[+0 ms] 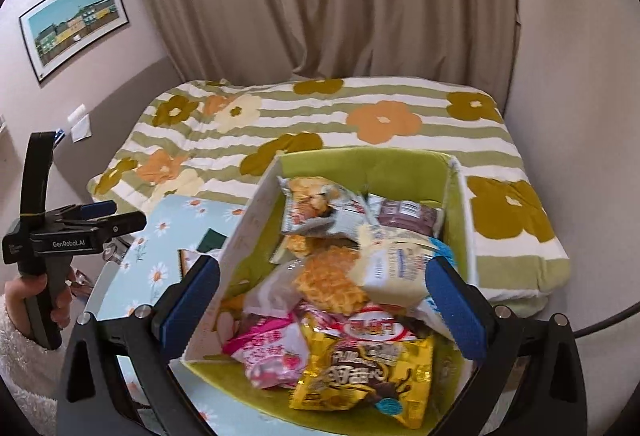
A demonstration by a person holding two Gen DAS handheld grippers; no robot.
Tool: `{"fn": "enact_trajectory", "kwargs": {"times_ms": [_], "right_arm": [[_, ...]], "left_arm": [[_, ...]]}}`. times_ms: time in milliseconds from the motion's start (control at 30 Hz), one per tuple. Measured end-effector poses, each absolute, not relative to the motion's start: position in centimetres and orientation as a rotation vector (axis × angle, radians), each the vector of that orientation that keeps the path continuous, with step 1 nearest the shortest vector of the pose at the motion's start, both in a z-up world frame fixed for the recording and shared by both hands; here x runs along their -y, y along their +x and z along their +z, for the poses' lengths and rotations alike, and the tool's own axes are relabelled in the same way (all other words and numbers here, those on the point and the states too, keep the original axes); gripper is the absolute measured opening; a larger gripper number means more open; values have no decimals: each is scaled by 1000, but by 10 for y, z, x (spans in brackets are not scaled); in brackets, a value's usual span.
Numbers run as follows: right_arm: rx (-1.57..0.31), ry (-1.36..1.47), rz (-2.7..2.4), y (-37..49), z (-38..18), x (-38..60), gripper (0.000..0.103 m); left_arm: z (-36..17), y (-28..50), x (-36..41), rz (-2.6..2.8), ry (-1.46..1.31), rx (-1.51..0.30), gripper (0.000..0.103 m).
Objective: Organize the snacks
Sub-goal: 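Move both tools back toward the dark green packet and white bag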
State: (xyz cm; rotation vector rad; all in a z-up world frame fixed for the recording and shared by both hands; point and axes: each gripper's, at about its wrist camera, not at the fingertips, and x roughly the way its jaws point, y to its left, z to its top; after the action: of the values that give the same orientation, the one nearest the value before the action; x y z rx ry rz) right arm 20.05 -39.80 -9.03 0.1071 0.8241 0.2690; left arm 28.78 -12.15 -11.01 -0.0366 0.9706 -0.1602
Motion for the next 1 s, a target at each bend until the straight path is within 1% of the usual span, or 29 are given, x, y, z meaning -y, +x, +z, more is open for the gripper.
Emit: {"fn": "enact_trajectory", "kwargs": {"times_ms": [267,567,733,1000], "right_arm": [[-812,113,314,194,-86,346,103],[-837,169,170,203,-91,271,103],[-877,270,23,211,-108,233,103],[-908,412,-215,212,-146,189,102]], "left_arm": [[-106,269,73,-110,-52,-959,103],[-117,291,19,-230,-16,-967,103],[-134,315,-2,-367,57,-1004,103],[-171,350,-12,-578,228,-1030,103]]}}
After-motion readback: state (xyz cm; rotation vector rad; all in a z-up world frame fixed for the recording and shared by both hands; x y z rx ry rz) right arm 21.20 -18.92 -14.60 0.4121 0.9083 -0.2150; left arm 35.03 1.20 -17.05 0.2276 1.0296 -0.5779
